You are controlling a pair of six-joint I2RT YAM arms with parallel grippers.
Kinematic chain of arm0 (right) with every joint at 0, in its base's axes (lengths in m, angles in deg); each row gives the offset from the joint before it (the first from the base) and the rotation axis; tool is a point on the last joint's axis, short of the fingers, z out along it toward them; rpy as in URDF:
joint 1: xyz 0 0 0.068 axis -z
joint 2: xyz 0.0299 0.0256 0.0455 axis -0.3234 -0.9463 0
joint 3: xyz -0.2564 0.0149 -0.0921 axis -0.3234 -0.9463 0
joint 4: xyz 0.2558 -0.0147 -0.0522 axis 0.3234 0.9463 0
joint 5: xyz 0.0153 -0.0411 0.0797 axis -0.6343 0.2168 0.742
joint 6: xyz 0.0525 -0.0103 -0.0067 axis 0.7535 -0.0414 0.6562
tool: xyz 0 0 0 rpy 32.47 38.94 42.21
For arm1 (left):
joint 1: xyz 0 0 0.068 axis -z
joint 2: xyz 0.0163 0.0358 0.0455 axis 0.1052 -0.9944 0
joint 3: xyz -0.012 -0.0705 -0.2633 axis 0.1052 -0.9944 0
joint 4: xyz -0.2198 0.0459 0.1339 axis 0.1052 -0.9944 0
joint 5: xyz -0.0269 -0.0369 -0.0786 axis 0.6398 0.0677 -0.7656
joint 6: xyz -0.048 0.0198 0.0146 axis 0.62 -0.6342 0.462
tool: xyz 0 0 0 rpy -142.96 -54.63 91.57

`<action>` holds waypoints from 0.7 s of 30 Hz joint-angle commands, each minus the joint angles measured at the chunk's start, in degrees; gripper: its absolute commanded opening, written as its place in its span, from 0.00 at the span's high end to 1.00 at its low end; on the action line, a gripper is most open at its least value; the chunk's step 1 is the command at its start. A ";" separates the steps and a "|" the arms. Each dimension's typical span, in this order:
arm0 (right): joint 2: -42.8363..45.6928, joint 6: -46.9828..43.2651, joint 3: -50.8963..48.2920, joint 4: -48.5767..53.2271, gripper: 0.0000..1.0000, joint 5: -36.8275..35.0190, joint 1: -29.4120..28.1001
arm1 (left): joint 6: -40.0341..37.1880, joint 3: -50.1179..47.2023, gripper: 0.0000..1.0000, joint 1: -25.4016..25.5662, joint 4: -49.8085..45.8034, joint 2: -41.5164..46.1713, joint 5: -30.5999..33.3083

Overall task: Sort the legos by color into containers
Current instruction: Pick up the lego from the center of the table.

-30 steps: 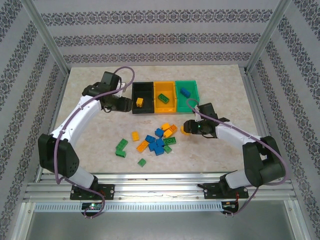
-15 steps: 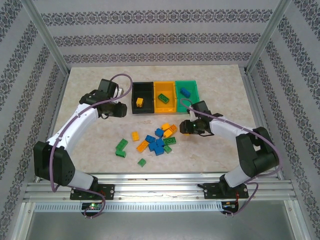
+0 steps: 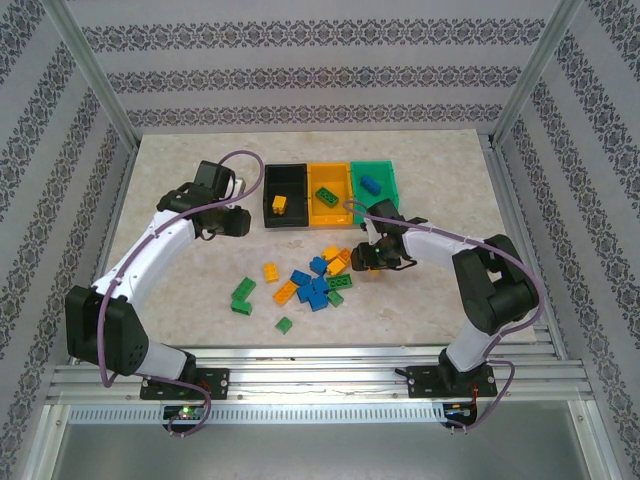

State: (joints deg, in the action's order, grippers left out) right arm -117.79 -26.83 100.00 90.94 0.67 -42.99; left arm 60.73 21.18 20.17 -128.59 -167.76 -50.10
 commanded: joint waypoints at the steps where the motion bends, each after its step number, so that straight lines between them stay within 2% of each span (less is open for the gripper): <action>1: -1.07 -1.07 1.42 1.80 0.48 -1.26 -0.98 | -1.42 -1.06 0.67 -0.69 1.84 1.65 -1.01; 7: -0.23 -0.11 0.10 1.06 0.55 -2.22 -1.24 | -1.81 -1.53 0.66 -0.74 2.53 2.18 0.49; 14: 2.39 0.17 -0.08 1.19 0.77 -2.10 -1.03 | -2.41 -1.47 0.66 -0.70 2.49 2.08 0.58; 21: 6.30 0.60 4.45 2.06 0.80 0.29 -1.18 | -3.48 -0.89 0.66 -0.79 1.07 1.99 0.46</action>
State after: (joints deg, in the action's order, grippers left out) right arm -113.89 -26.41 101.31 92.65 -0.36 -43.51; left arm 59.01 19.76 20.15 -127.09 -167.04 -49.99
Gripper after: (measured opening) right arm 0.225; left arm 0.343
